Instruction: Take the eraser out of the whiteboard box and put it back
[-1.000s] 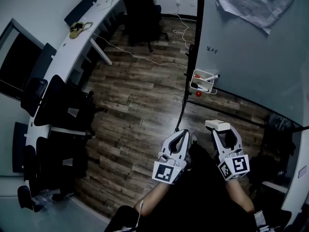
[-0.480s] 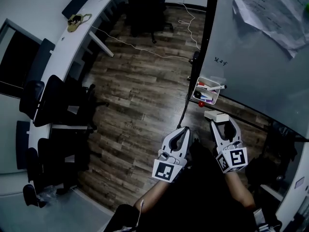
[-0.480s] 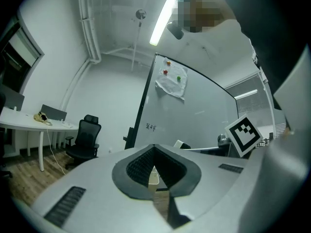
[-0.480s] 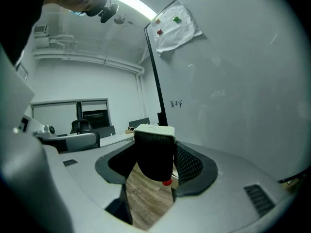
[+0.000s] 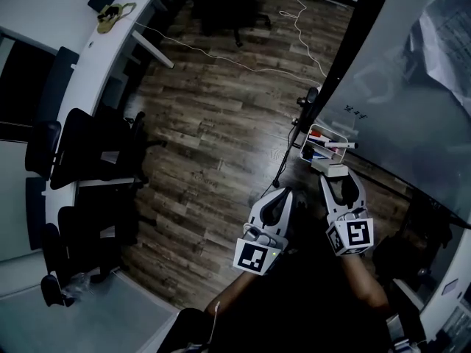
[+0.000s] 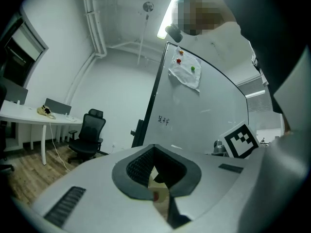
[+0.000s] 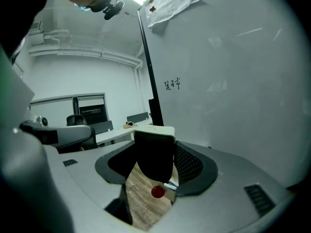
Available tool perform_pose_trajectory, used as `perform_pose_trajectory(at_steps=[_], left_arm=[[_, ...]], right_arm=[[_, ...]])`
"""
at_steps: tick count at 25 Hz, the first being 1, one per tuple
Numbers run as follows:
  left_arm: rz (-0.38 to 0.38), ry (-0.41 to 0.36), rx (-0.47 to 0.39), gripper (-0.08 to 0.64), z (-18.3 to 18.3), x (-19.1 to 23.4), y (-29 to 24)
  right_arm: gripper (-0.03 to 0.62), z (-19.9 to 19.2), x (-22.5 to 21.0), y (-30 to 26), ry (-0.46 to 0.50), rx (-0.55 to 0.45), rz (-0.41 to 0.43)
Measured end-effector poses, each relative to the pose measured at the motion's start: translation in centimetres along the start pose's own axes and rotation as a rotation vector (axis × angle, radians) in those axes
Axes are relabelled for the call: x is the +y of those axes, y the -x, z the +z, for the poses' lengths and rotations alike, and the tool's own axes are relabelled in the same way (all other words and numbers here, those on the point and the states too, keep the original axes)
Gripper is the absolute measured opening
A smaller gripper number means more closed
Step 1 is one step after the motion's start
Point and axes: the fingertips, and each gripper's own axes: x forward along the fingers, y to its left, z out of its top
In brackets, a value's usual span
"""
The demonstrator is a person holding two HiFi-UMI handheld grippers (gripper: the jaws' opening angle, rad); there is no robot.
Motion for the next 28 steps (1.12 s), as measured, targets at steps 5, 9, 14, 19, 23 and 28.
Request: perform_pose_trajectory(at_steps=[5,9,14,19,23,28], left_arm=[[0.018,0.012,0.014,0.006,-0.4,1.4,-1.0],[0.026,0.027,0.015,0.006,-0.5,2.0,-1.8],[0.030,0.034,0.026,0.006,-1.0,2.3,-2.1],[0.039,0.044,0.036,0.006,-1.3,2.7,-2.0],[0.045,0.045,0.036,0.006,-1.4,3.0,-1.8],[0.047,0.046,0.037,0.006,-1.5,3.0,-1.6]], right_arm=[[0.249,-1.0,-0.6,-2.0,0.009,0.037,-0.007],[0.249,-2.0,-1.0,-3.1,0.012,0.072,-0.006],[0.249,-3.3,-1.1,-4.2,0.025,0.101,-0.002],[0.249,-4.0,-1.2,-5.1,0.029,0.125,-0.002],[0.249,-4.5,-0.8,-5.7,0.040,0.157,0.002],[0.249,-5.0,-1.1,-5.7,0.072,0.168,0.003]])
